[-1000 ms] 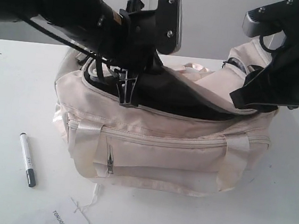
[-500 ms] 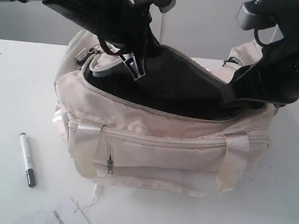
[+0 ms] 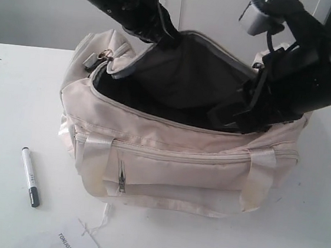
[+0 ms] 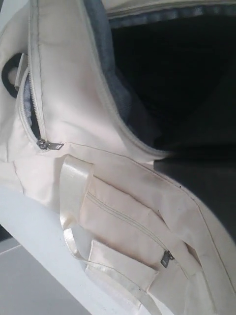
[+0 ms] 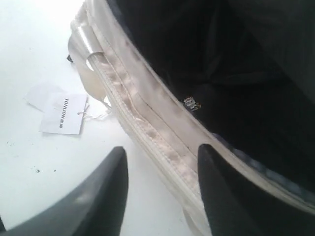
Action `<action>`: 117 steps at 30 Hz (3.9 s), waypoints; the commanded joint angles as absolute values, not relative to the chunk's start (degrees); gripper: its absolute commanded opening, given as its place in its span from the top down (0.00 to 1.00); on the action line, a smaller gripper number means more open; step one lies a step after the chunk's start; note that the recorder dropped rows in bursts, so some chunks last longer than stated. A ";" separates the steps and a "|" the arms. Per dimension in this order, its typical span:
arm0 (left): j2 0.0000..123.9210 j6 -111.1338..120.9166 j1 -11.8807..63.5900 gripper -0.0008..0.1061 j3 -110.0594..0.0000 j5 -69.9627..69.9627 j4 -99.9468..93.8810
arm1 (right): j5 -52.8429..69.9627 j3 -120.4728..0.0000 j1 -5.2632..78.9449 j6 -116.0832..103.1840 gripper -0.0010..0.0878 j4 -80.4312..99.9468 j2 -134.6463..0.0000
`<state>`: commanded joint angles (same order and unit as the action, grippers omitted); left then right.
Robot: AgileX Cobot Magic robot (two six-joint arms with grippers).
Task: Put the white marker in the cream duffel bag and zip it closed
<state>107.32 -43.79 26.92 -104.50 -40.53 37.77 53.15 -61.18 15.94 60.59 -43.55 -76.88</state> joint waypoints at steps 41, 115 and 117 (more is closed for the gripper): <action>109.56 -49.79 21.27 0.99 -104.77 -44.07 47.44 | 41.29 -61.18 26.47 98.31 0.65 -64.59 -94.94; 122.64 -64.42 19.12 0.99 -113.73 -14.91 55.73 | 46.69 -61.18 29.63 97.44 0.99 -61.87 -92.42; 122.64 -64.42 19.12 0.99 -113.73 -15.02 56.44 | 45.11 -61.18 29.63 97.44 0.99 -61.76 -92.82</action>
